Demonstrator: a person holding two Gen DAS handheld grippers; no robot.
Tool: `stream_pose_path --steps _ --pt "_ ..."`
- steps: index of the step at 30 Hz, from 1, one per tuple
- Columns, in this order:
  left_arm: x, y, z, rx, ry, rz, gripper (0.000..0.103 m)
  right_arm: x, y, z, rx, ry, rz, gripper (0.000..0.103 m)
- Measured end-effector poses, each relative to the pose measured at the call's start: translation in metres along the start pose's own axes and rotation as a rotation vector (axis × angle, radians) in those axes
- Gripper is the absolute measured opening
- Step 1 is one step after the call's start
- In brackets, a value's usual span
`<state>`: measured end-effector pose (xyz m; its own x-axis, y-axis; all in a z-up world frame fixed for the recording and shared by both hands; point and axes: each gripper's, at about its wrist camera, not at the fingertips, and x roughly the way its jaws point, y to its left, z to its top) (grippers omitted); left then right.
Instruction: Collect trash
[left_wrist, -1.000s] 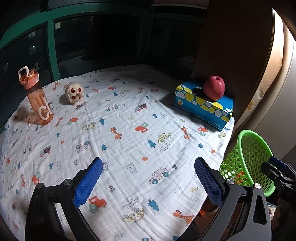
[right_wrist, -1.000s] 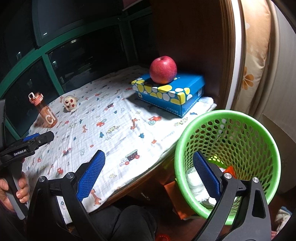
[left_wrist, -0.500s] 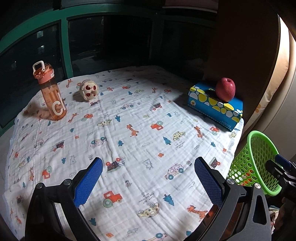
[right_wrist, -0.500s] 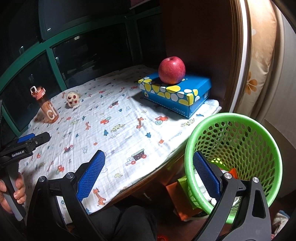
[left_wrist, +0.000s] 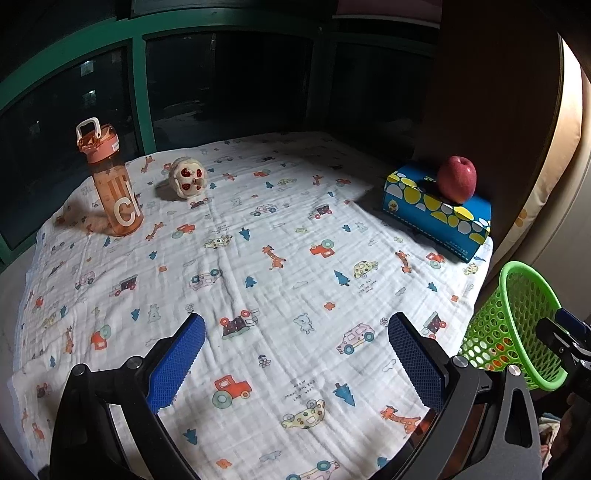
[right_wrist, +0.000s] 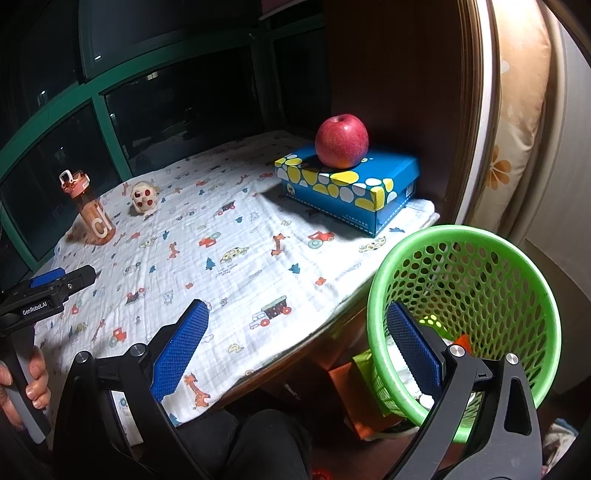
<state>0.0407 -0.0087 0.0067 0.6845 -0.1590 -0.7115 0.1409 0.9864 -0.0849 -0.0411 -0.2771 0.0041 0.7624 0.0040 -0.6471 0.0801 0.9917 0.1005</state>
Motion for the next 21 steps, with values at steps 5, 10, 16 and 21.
stream_pose_path --steps 5,10,16,21 --pt "-0.0001 0.002 -0.001 -0.007 -0.002 0.018 0.096 -0.0008 0.0003 -0.0006 0.0 -0.002 -0.001 0.096" --pt "-0.0008 0.0037 -0.0014 -0.014 -0.003 0.026 0.096 -0.0018 0.0009 -0.0007 0.001 -0.006 0.001 0.098" --pt "-0.0021 0.0045 -0.0012 -0.018 -0.01 0.036 0.096 -0.0016 0.0043 0.0003 -0.002 -0.007 0.007 0.098" --pt "-0.0022 0.0049 -0.001 -0.017 -0.011 0.04 0.096 0.0001 0.0045 0.0002 -0.002 -0.005 0.01 0.098"
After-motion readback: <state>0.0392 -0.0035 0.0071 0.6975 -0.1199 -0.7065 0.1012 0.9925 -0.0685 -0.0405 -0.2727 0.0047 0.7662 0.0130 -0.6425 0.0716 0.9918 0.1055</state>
